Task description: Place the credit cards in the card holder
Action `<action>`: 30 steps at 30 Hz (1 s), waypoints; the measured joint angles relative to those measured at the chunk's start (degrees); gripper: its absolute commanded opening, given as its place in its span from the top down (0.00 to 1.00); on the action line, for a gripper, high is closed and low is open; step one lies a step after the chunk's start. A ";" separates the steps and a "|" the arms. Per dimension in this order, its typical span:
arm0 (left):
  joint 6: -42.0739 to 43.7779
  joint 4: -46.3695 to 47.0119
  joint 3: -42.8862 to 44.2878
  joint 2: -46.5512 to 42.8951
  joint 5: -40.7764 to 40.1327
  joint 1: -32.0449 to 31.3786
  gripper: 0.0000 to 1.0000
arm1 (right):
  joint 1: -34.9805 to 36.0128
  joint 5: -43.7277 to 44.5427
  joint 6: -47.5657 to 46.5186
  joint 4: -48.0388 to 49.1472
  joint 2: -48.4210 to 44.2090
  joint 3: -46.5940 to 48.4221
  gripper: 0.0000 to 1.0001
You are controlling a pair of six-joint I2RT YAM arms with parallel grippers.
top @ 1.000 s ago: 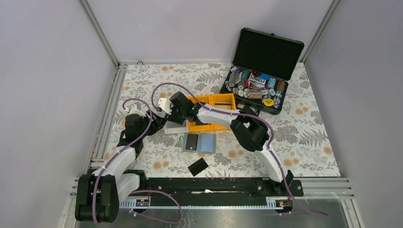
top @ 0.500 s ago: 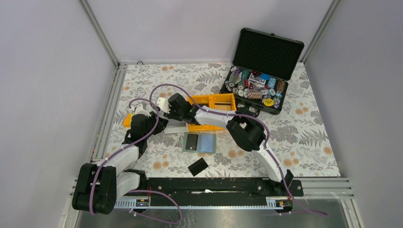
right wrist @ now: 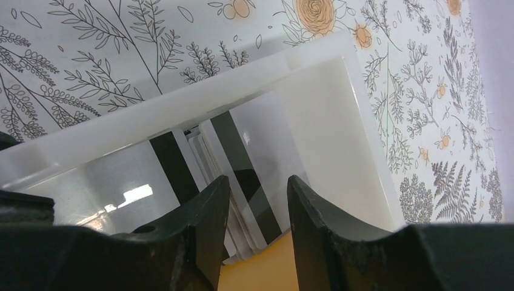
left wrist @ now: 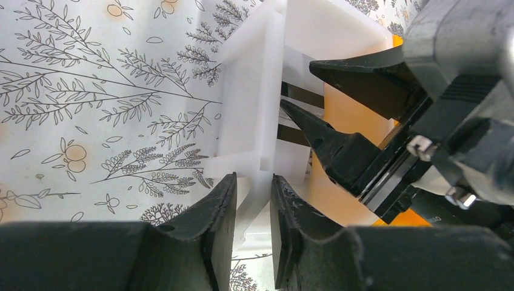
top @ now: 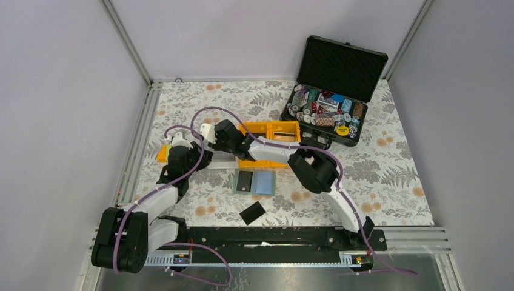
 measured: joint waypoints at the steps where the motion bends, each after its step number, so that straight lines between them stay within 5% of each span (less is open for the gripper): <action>1: 0.02 0.00 0.00 0.00 -0.09 0.00 0.89 | 0.07 0.28 0.00 0.09 0.00 -0.04 0.54; 30: 0.22 -0.81 0.00 -0.87 -0.81 0.00 0.89 | 1.86 5.49 -4.04 12.28 -1.57 -6.93 0.58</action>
